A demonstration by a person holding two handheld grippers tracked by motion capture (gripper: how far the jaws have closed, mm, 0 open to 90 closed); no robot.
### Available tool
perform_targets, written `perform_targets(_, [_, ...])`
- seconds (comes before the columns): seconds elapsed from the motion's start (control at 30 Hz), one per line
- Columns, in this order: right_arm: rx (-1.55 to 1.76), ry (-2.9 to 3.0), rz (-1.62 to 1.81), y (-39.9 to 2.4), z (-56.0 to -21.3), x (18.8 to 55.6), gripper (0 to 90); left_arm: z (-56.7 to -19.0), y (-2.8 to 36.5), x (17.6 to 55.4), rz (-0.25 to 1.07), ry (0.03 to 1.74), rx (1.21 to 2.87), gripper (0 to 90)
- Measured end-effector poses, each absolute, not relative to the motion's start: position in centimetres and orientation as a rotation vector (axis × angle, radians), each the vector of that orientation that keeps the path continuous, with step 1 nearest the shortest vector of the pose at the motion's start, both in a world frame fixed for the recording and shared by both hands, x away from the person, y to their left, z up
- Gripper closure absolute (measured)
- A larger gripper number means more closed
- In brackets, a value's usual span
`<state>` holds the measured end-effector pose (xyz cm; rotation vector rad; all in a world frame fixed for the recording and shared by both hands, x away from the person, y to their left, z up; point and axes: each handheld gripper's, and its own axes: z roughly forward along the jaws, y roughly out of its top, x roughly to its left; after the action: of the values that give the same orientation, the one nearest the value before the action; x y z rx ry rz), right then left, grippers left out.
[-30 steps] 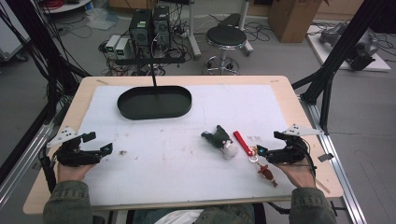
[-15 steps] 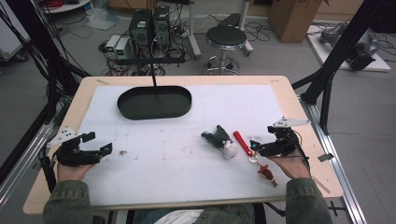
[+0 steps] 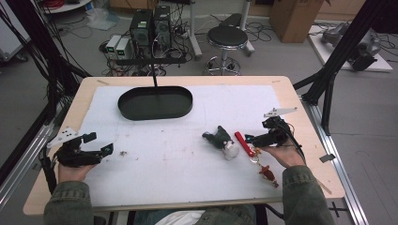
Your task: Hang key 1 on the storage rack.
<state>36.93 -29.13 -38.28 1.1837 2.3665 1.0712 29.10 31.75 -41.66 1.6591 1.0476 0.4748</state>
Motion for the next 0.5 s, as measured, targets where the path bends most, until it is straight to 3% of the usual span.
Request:
perform_targets(0.33, [1.192,2.491,0.907,-28.1,-39.2,38.3,6.0,-41.7,31.8,29.2,0.47,1.047,1.654,5.4])
perform_targets(0.43, [1.192,2.504,0.868,-27.8,-39.5,38.4,19.2,-41.7,31.8,29.2,0.469,1.047,1.652,5.4])
perform_targets(0.5, [1.192,2.522,0.852,-27.6,-39.6,38.4,20.0,-41.7,31.8,29.2,0.468,1.047,1.654,5.4])
